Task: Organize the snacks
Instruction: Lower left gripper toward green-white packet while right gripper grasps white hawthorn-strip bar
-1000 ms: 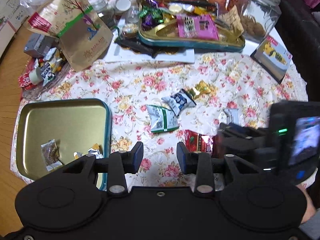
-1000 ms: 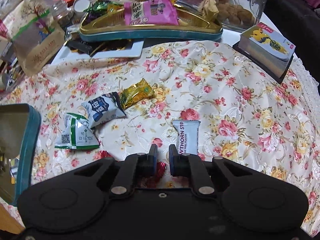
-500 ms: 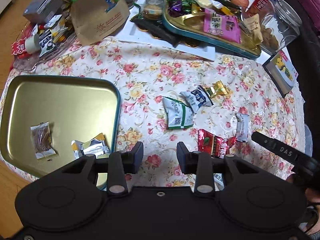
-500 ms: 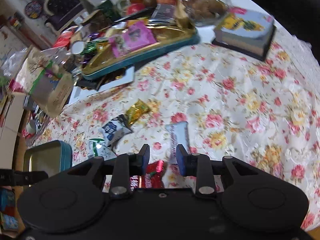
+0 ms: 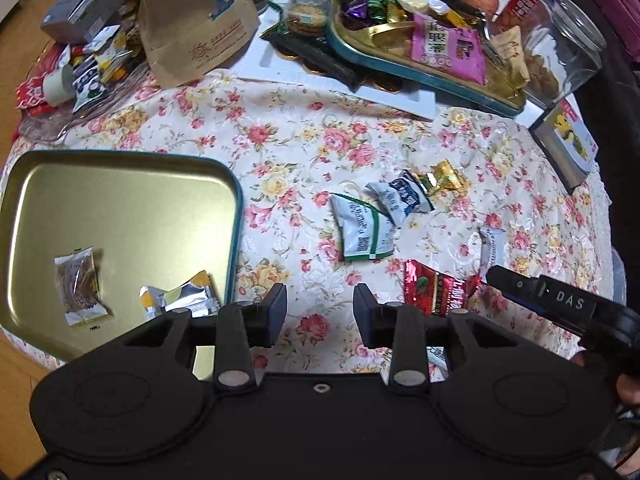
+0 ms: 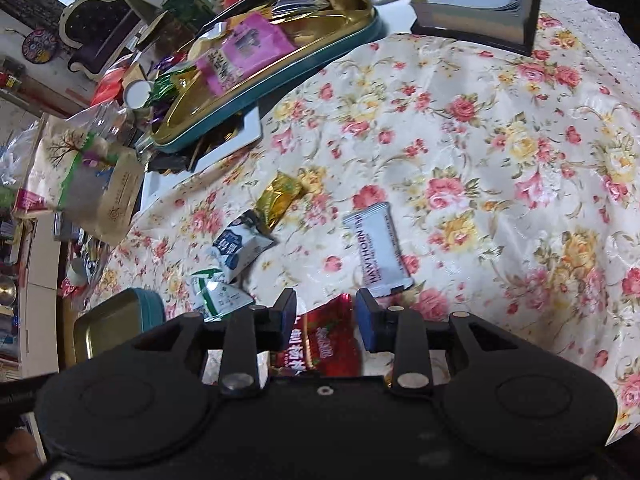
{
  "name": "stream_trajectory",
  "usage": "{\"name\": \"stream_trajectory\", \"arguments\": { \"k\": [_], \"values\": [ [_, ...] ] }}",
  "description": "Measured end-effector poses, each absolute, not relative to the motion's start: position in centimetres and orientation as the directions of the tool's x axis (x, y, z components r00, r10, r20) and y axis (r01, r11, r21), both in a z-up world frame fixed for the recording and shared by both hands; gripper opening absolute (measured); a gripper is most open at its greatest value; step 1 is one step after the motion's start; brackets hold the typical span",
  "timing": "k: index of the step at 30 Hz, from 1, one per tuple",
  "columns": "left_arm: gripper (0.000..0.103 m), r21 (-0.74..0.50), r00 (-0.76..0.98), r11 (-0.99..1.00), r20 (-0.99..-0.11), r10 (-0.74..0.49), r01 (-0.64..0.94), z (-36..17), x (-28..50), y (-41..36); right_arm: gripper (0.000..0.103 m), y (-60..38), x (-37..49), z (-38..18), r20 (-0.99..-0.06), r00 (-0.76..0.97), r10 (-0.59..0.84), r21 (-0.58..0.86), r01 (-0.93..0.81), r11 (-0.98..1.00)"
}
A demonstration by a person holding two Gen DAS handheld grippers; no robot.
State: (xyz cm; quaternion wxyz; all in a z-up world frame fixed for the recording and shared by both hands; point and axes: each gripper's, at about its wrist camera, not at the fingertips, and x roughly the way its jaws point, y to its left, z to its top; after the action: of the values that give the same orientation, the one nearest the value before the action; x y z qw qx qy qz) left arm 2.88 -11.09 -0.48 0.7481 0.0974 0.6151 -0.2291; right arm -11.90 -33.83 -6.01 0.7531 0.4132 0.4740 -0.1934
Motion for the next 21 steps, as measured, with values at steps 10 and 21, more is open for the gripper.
{"name": "stream_trajectory", "arguments": {
  "k": [10,21],
  "values": [
    [0.044,-0.158,0.126,0.866,-0.961,-0.245,0.474,-0.3,2.4,-10.4,0.041,-31.9,-9.8,-4.8,-0.891,0.45,-0.057,0.287,0.655,0.699],
    [0.044,-0.209,0.137,0.878,-0.946,-0.293,0.431,0.4,3.0,-9.4,0.043,-34.5,-8.0,-9.1,-0.932,0.339,-0.128,0.209,0.791,0.575]
  ]
}}
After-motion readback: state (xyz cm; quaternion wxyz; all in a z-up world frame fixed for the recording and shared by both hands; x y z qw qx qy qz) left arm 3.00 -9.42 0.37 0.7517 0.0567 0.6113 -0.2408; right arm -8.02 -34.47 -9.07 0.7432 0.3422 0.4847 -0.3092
